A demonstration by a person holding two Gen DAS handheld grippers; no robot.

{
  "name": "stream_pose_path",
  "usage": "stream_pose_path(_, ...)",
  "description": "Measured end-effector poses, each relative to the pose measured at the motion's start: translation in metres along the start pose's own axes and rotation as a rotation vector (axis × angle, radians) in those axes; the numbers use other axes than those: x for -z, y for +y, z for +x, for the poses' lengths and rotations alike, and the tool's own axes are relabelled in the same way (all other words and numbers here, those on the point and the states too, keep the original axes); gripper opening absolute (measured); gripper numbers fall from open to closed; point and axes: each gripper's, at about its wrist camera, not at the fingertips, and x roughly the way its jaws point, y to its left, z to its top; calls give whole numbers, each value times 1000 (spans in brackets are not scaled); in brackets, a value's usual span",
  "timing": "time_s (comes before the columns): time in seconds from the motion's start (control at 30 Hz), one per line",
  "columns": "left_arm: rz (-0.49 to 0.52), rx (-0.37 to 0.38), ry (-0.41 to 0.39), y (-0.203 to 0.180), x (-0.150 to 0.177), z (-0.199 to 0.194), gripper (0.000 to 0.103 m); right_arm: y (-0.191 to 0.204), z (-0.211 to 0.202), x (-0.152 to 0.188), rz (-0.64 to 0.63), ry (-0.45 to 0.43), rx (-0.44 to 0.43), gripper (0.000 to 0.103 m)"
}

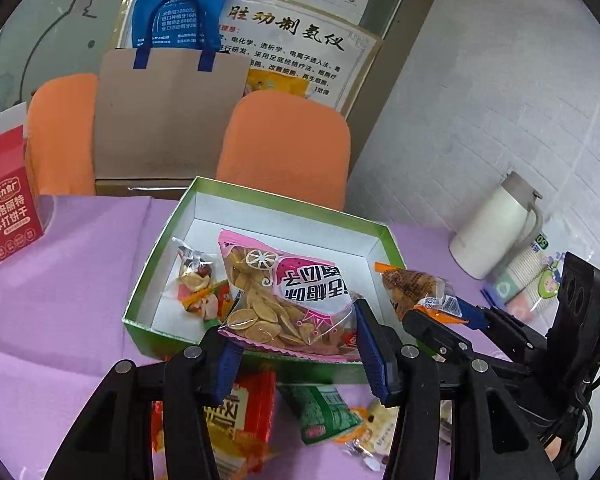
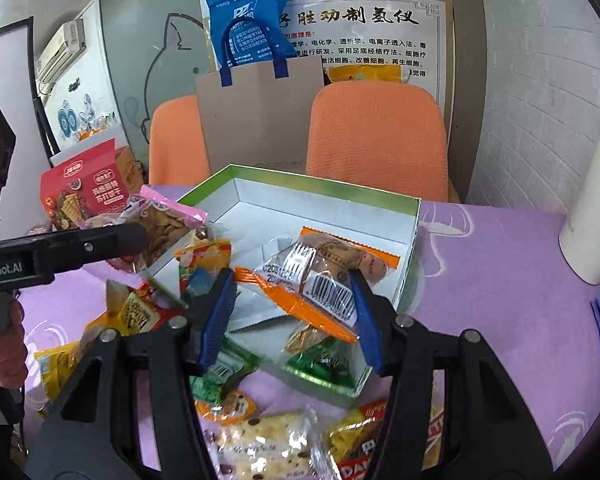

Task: Organize snacks
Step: 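Carry both packets into the green box and open both tools, then withdraw both tools from the box back toward the snack pile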

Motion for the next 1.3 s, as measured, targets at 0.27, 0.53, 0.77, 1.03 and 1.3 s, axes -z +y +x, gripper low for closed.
stream_pose_path(0.27,-52,-57,34,23,9,38,89,-13,51,4,1,122,74,75)
stream_pose_path(0.53,-87,-61,3,27,15,28,97,-8,36,7,-44,89,62,91)
stream_pose_path(0.77,-68,-58,-24,13,14,-6,98,-7,-10,-3,-7,42,15,91)
stream_pose_path(1.03,15,-128,1,-14,42,-58,98,-1,-95,10,11,-11,-47,94)
stream_pose_path(1.3,30,-71,-3,-15,104,-94,98,-4,-137,56,12,27,-17,96)
